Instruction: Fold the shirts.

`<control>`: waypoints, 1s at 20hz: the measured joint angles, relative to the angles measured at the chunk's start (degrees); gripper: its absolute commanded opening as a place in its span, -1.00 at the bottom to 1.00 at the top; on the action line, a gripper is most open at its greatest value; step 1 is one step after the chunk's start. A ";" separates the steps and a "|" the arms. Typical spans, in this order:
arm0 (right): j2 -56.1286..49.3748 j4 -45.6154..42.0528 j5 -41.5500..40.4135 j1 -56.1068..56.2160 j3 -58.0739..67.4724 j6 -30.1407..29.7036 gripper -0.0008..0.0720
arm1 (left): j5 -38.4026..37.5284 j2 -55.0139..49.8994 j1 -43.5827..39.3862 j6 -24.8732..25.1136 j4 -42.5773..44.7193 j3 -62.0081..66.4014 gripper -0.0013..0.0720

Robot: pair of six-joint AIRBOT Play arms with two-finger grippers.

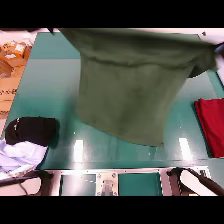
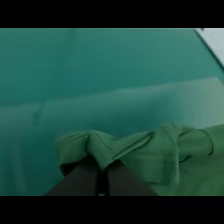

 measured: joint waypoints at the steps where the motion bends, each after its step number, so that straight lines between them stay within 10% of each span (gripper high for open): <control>1: -3.78 -0.07 -0.42 1.03 -1.46 -0.52 -0.93 | 0.42 -4.31 -0.81 0.66 -1.70 -0.39 -0.90; 4: -15.26 0.24 -0.94 3.34 -3.87 -1.40 -0.93 | 2.10 -15.45 -4.50 1.75 -4.94 -1.01 -0.89; 6: -21.07 0.26 -1.07 3.98 -4.57 -1.90 -0.93 | 2.78 -20.61 -6.56 2.05 -6.19 -1.18 0.35; 9: -25.79 0.44 -0.98 3.82 -4.94 -3.30 -0.93 | 1.68 -23.87 -6.88 0.61 -6.47 -0.70 0.20; 10: -26.53 0.46 -0.83 3.43 -4.76 -3.72 -0.93 | -0.70 -24.37 -6.29 -0.68 -6.54 0.20 -0.77; 11: -27.12 0.46 -0.79 2.75 -4.50 -4.09 -0.93 | -3.50 -24.72 -5.35 -2.12 -6.49 1.42 -0.90; 20: -28.50 0.13 4.61 -5.18 -3.21 -4.98 -0.94 | -22.12 -14.88 -3.15 -12.15 6.60 0.42 -0.90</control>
